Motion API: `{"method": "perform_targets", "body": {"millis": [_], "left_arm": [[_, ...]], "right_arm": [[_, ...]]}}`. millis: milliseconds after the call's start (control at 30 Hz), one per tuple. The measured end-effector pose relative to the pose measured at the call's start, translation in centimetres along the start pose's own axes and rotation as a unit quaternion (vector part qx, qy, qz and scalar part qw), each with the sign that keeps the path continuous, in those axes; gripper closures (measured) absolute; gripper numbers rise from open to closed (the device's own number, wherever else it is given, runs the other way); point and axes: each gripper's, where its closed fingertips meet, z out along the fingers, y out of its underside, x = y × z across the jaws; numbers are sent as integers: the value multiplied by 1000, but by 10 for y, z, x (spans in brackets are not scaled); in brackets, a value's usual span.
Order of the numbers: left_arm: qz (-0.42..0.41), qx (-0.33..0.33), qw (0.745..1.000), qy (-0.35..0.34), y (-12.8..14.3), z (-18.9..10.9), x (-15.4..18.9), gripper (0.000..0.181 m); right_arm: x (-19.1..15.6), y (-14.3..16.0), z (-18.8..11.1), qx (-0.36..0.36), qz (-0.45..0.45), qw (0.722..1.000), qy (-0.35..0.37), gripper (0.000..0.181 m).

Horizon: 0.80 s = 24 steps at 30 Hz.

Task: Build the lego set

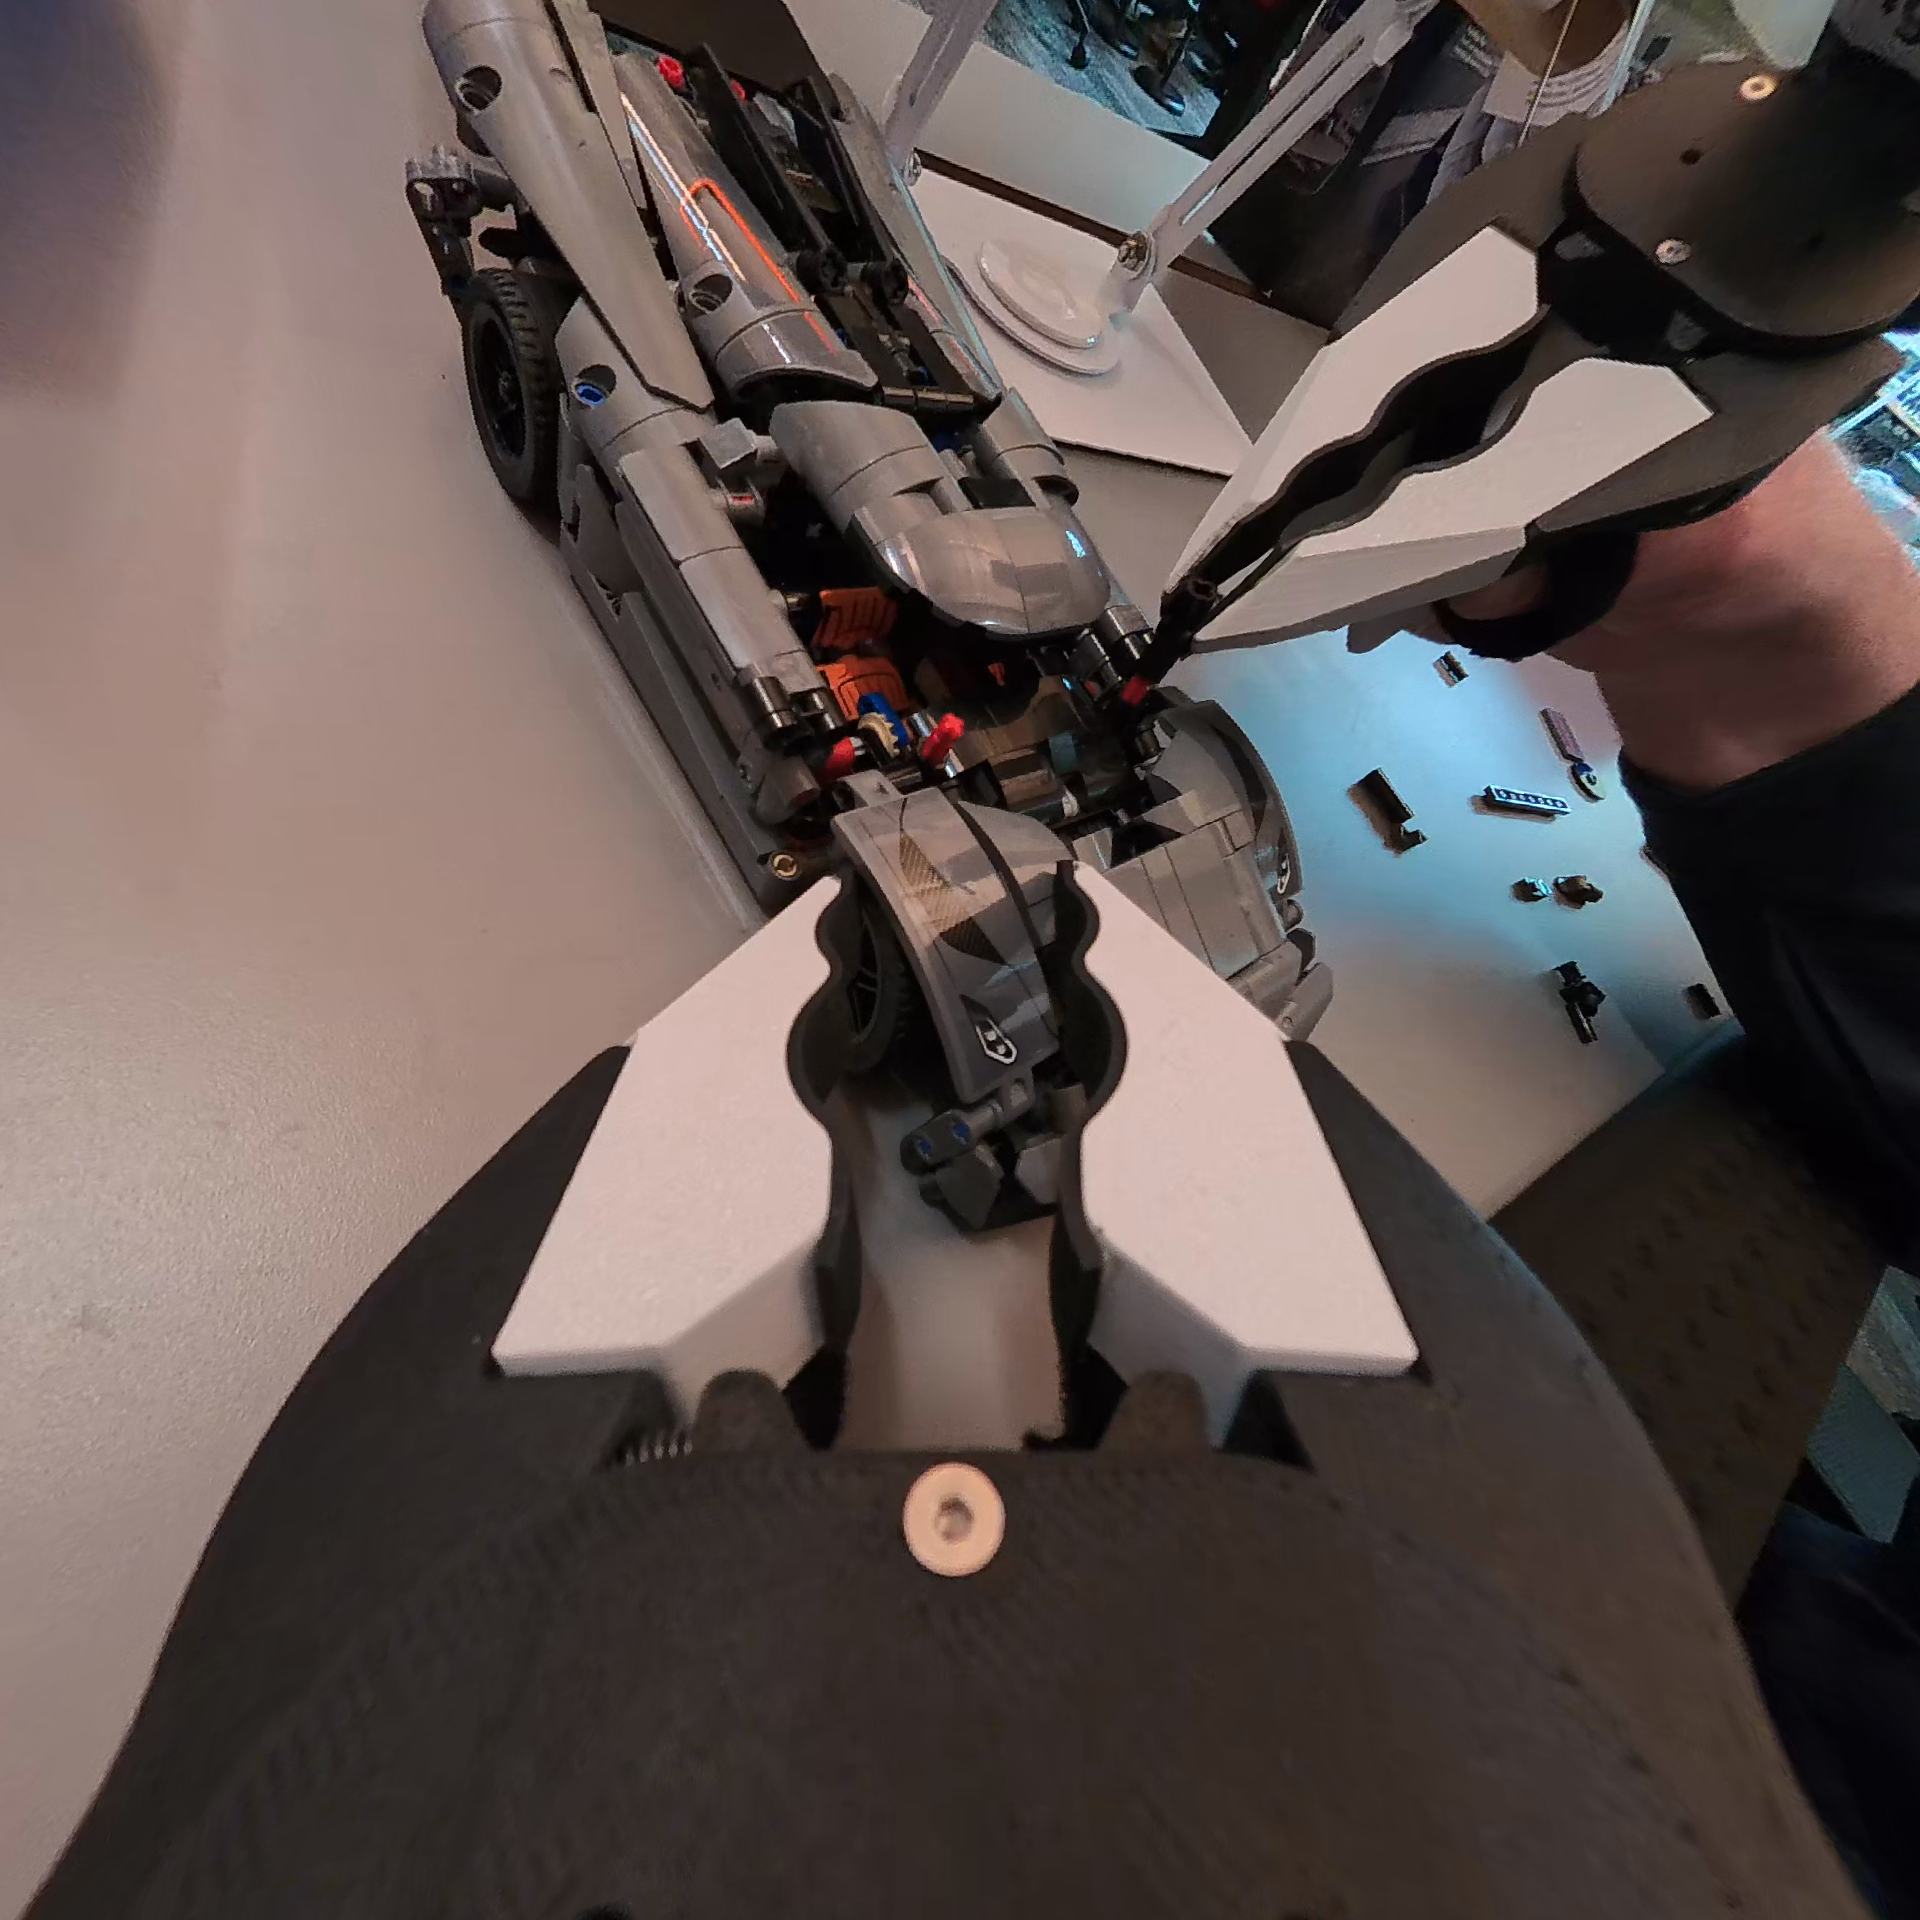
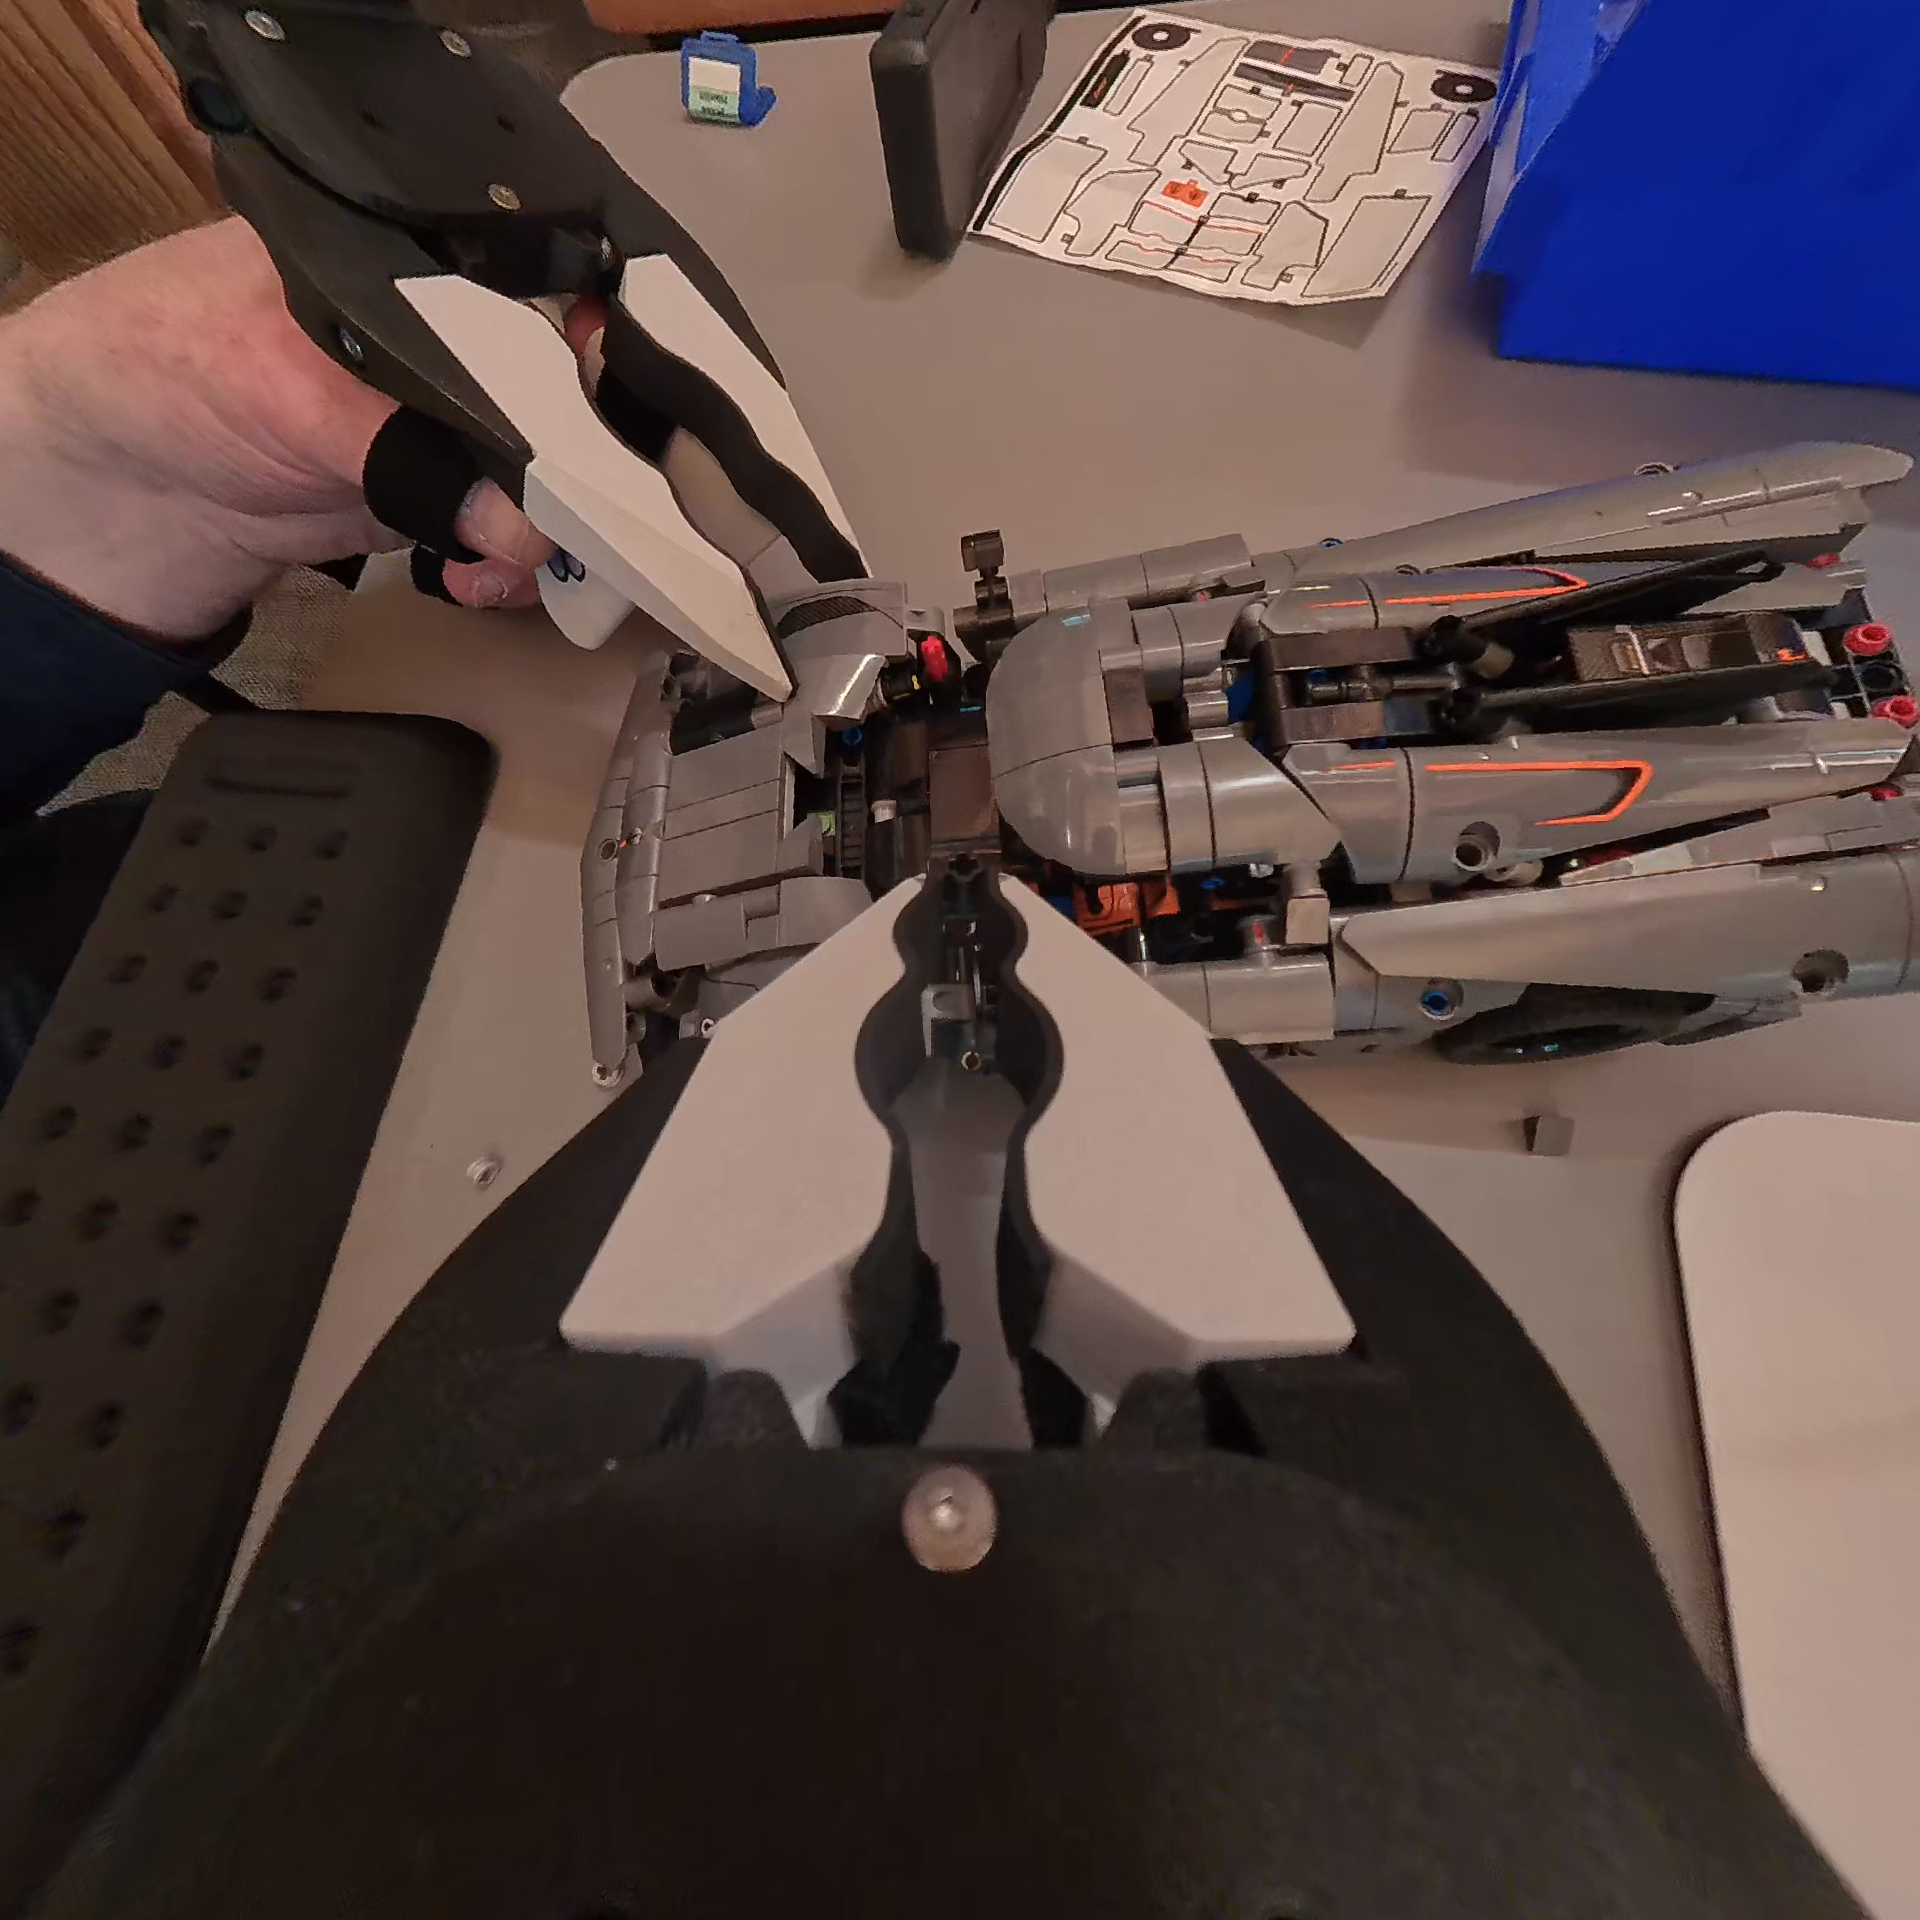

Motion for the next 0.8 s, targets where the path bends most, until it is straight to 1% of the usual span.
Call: {"method": "perform_targets", "body": {"millis": [333,633,800], "left_arm": [[-1,1,1000,3,0,0,0,147],[0,-2,1000,0,0,-1,0,147],[1,-4,1000,-2,0,-1,0,147]], "right_arm": [[0,1,0,13,-1,1000,-8,177],[-2,1,2,-11,-12,1000,7,178],[-2,2,2,-22,-2,1000,12,177]]}}
